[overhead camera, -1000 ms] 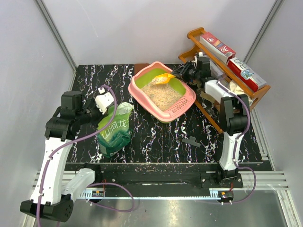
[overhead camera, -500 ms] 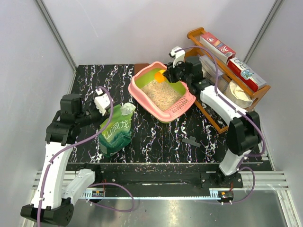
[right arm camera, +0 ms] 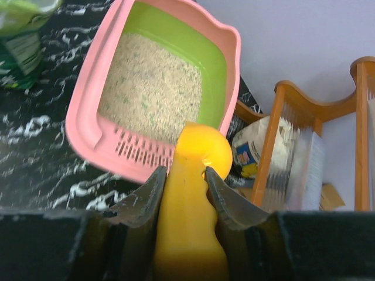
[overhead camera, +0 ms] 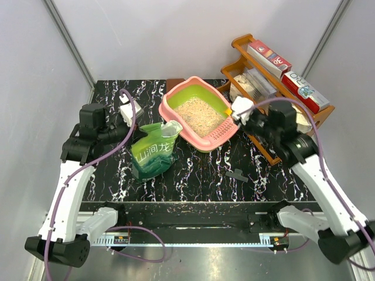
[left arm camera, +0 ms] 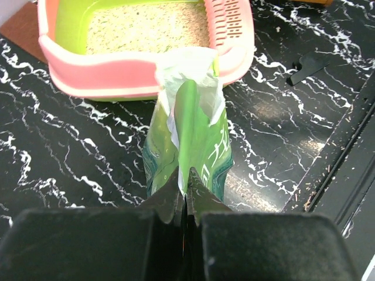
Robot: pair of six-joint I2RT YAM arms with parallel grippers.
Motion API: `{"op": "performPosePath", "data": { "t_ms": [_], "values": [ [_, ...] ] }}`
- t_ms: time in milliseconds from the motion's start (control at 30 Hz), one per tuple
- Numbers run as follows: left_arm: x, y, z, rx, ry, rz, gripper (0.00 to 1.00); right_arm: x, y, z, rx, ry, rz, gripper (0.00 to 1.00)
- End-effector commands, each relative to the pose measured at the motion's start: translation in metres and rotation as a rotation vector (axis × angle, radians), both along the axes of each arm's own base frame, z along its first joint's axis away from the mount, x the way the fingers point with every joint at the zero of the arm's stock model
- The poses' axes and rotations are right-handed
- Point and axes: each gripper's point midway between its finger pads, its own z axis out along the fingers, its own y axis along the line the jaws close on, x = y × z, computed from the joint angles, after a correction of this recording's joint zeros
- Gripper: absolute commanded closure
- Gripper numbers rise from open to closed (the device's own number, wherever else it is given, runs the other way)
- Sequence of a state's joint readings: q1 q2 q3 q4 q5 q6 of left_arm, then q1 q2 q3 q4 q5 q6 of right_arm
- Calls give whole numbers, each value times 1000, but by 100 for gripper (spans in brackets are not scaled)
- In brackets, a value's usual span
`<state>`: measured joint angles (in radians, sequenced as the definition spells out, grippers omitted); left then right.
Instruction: Fill the litter box with clean litter
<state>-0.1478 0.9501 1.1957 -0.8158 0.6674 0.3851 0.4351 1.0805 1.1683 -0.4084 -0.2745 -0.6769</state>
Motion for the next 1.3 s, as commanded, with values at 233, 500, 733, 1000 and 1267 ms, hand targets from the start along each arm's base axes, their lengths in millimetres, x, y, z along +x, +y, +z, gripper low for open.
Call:
{"op": "performPosePath", "data": {
  "t_ms": [233,500,733,1000,1267],
  "values": [
    [12,-41,65,-123,-263,-166,100,-24,-67,-123,-361,99,-138,100],
    [9,-39,66,-117,-280,-148,100,11,-62,-143,-336,38,-246,99],
    [5,-37,63,-118,-280,-140,100,-30,-20,-176,-264,314,-82,44],
    [3,-36,59,-114,-280,-143,100,-51,20,-132,-1,596,-85,7],
    [1,-37,54,-126,-270,-140,100,-44,78,-48,265,672,69,7]
  ]
}}
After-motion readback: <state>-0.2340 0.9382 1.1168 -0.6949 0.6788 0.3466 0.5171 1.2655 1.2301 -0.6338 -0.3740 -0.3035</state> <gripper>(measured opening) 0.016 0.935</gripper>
